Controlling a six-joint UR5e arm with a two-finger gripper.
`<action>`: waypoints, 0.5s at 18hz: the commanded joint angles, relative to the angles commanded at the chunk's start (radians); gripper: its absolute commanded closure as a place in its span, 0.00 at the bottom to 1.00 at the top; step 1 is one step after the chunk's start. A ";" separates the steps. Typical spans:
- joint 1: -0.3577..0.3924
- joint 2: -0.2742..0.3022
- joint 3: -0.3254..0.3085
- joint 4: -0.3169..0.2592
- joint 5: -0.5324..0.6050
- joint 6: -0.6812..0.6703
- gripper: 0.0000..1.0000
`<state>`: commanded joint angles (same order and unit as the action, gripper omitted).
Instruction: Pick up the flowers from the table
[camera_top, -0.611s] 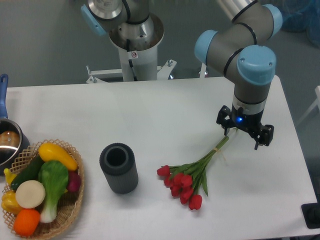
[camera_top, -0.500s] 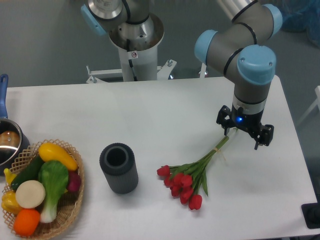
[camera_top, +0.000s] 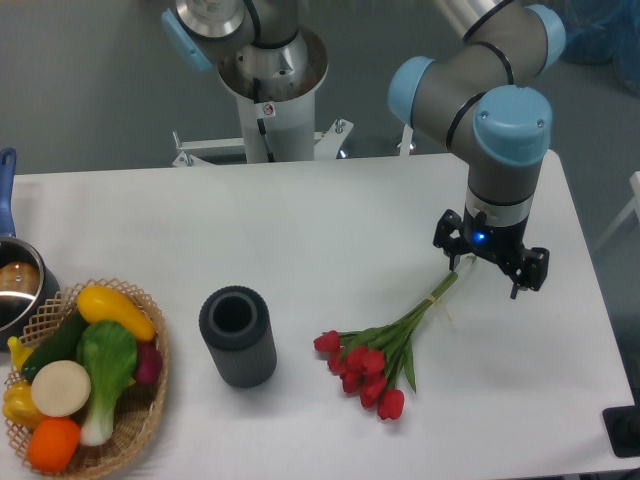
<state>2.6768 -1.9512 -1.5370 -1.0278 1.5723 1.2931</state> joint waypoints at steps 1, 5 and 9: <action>0.000 -0.002 0.000 0.000 0.002 -0.002 0.00; -0.006 -0.006 -0.002 0.002 0.006 -0.005 0.00; -0.018 -0.009 0.000 0.006 -0.003 -0.005 0.00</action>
<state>2.6585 -1.9604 -1.5370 -1.0216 1.5693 1.2885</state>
